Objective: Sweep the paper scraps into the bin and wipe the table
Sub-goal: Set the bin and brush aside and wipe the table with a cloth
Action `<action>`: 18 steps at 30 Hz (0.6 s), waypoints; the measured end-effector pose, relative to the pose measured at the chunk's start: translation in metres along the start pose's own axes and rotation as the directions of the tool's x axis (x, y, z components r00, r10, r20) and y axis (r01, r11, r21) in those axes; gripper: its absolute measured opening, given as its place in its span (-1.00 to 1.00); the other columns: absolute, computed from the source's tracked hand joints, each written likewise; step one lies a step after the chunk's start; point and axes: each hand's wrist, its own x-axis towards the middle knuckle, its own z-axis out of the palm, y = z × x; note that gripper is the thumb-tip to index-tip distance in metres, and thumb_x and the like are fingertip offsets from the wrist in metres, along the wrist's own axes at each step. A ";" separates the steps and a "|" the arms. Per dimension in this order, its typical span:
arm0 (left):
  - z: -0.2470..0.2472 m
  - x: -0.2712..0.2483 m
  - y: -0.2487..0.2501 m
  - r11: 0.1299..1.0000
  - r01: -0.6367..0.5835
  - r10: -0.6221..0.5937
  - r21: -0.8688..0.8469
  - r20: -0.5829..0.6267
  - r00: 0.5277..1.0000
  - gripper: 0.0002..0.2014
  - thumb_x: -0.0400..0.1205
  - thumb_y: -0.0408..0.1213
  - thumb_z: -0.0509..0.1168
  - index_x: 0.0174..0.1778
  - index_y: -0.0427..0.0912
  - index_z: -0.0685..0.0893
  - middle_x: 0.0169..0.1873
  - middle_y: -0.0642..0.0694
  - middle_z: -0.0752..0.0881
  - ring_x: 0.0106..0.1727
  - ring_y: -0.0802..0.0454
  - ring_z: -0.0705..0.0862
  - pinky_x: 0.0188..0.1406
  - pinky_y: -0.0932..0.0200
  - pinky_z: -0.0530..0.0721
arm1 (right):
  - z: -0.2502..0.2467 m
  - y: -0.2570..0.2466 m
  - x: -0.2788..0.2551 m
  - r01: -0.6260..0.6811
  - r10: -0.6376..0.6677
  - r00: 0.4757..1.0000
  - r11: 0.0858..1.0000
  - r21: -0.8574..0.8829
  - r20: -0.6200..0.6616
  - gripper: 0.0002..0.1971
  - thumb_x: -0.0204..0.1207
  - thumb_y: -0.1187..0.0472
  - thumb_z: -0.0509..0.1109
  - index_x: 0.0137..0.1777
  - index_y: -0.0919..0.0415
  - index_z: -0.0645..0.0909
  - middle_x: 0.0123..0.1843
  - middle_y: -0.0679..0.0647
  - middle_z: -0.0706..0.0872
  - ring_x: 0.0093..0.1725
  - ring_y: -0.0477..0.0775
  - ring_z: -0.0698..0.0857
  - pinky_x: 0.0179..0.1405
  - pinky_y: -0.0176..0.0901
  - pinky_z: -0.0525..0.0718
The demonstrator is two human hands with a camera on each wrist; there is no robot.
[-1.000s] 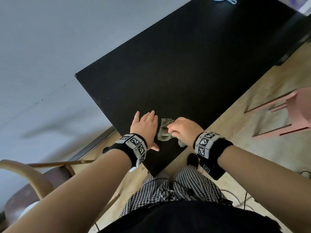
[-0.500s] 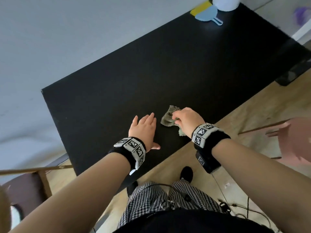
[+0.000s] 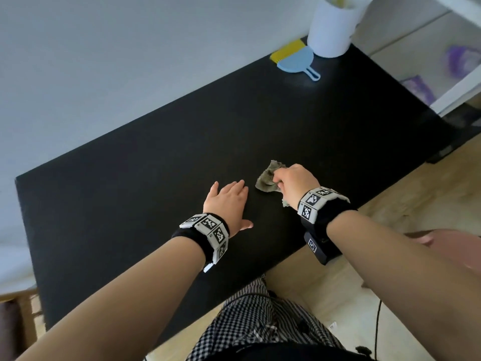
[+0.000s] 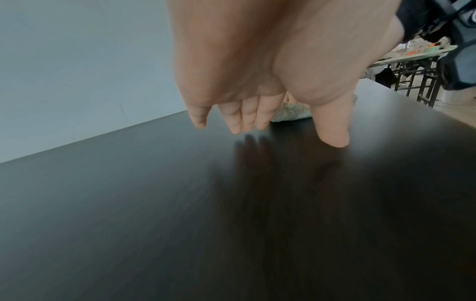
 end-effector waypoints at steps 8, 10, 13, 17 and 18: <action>-0.063 0.105 0.012 1.000 -0.020 0.020 -0.012 -0.057 0.998 -0.12 0.58 0.20 0.26 0.68 -0.11 0.00 0.68 -0.04 -0.02 0.67 0.01 -0.02 0.64 -0.16 -0.10 | -0.062 0.074 0.088 -0.117 0.117 0.992 0.993 0.007 -0.050 -0.75 0.57 0.26 0.22 0.20 0.12 0.60 0.18 0.22 0.67 0.17 0.27 0.64 0.10 0.01 0.62; -0.076 0.125 0.016 1.000 -0.013 0.012 -0.011 -0.052 0.999 -0.12 0.58 0.20 0.27 0.68 -0.11 0.01 0.67 -0.05 -0.01 0.67 0.00 -0.01 0.64 -0.16 -0.09 | -0.077 0.091 0.107 -0.145 0.146 0.987 0.989 0.027 -0.069 -0.75 0.57 0.26 0.22 0.20 0.13 0.60 0.18 0.22 0.67 0.18 0.28 0.64 0.11 0.02 0.61; -0.093 0.153 0.026 1.000 0.006 -0.007 -0.006 -0.028 1.000 -0.12 0.58 0.19 0.27 0.68 -0.11 0.00 0.67 -0.07 -0.02 0.67 -0.03 -0.01 0.64 -0.16 -0.07 | -0.097 0.117 0.134 -0.160 0.162 0.983 0.987 0.032 -0.086 -0.74 0.56 0.28 0.23 0.21 0.15 0.60 0.18 0.23 0.68 0.19 0.28 0.65 0.12 0.01 0.61; -0.114 0.190 0.044 0.997 0.073 -0.074 -0.029 -0.028 0.997 -0.13 0.59 0.19 0.26 0.68 -0.12 0.01 0.67 -0.09 -0.02 0.67 -0.04 -0.01 0.64 -0.15 -0.07 | -0.124 0.156 0.172 -0.166 0.170 0.979 0.985 0.040 -0.116 -0.74 0.56 0.28 0.22 0.20 0.15 0.61 0.18 0.25 0.69 0.19 0.31 0.64 0.15 0.05 0.60; -0.118 0.198 0.049 0.995 0.097 -0.098 -0.039 -0.029 0.995 -0.14 0.59 0.19 0.26 0.68 -0.13 0.02 0.67 -0.09 -0.01 0.67 -0.04 0.00 0.64 -0.15 -0.07 | -0.131 0.165 0.181 -0.161 0.164 0.980 0.986 0.031 -0.111 -0.74 0.55 0.28 0.22 0.20 0.15 0.61 0.18 0.26 0.68 0.20 0.32 0.64 0.14 0.04 0.60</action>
